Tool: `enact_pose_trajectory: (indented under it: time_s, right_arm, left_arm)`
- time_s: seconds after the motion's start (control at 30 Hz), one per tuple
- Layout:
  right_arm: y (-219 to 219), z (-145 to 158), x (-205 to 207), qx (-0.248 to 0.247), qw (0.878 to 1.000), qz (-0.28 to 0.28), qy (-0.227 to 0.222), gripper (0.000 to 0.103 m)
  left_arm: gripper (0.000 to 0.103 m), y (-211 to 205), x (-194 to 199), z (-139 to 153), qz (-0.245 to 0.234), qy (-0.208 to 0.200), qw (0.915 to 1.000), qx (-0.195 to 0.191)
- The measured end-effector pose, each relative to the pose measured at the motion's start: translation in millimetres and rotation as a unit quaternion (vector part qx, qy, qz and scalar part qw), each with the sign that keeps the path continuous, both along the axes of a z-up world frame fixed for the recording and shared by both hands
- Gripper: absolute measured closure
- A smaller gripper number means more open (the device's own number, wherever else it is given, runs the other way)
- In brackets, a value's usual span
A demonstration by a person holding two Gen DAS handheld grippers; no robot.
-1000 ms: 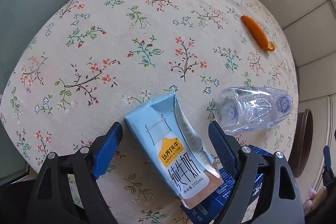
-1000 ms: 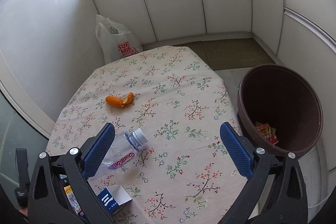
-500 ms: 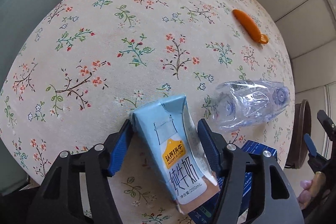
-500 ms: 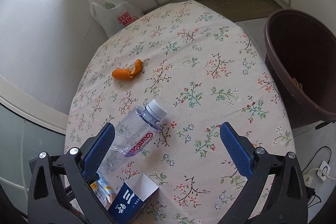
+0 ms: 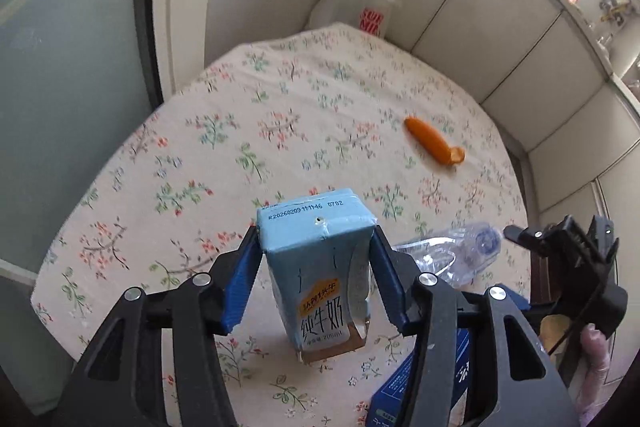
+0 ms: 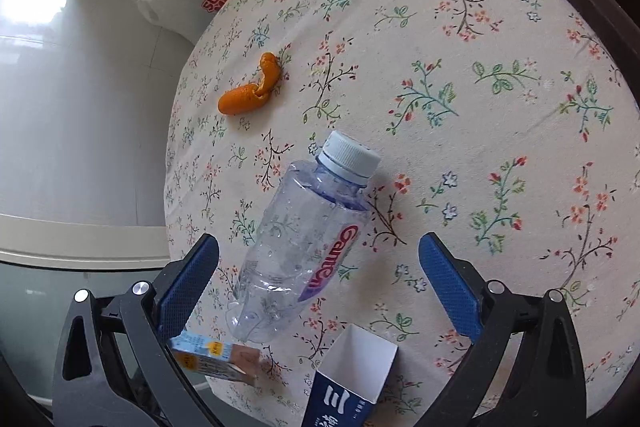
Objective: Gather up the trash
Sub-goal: 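Grasp the blue milk carton with the left gripper while the right grasps the water bottle, then carry carton and bottle over the brown bin and open both grippers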
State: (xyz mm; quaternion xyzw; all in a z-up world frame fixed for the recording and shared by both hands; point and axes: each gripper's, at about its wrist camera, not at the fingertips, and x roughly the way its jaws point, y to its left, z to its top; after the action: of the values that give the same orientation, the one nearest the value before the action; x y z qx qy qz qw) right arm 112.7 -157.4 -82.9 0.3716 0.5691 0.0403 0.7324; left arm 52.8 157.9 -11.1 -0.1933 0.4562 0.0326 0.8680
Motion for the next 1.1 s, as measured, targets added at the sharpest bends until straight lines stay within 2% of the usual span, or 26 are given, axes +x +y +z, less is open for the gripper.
enact_pose_trajectory:
  time_s: [0.2,0.37,0.47,0.57,0.63,0.7,0.77,0.87,1.1]
  right_arm:
    - [23.2,-11.5,9.0,0.015,1.0,0.009,0.022,0.007]
    - [36.4,-25.5,17.6,0.011,0.999,0.017,0.038,0.006]
    - [36.1,-25.2,21.0,0.028,0.999,0.017,0.027,0.008]
    - [31.0,-28.3,22.3,0.044,0.999,-0.005,0.026,0.024]
    - [26.9,-29.1,23.4,0.052,0.998,-0.009,0.025,0.046]
    - [23.9,-33.0,24.7,0.074,0.997,-0.014,0.023,0.048]
    - [22.4,-32.8,23.9,0.073,0.997,-0.019,0.017,0.048]
    - [19.1,-26.5,22.0,0.07,0.997,-0.017,0.0,0.055]
    - [21.6,5.0,23.0,0.058,0.996,-0.008,-0.067,0.056]
  left_arm:
    - [0.049,23.6,-4.2,29.6,0.017,-0.048,0.9985,-0.017]
    - [0.049,23.2,-4.1,32.4,0.013,-0.058,0.9979,-0.025]
    - [0.049,22.7,-3.2,30.0,0.011,-0.056,0.9979,-0.031]
    - [0.049,25.6,-2.0,27.0,0.014,-0.053,0.998,-0.032]
    - [0.049,27.9,-2.3,25.6,0.016,-0.052,0.998,-0.033]
    - [0.049,29.1,-2.0,24.1,0.018,-0.048,0.9981,-0.034]
    - [0.049,29.4,-0.9,21.7,0.019,-0.045,0.9982,-0.035]
    - [0.049,32.1,0.5,18.9,0.023,-0.041,0.998,-0.041]
    - [0.049,36.0,1.3,18.7,0.031,-0.045,0.9973,-0.049]
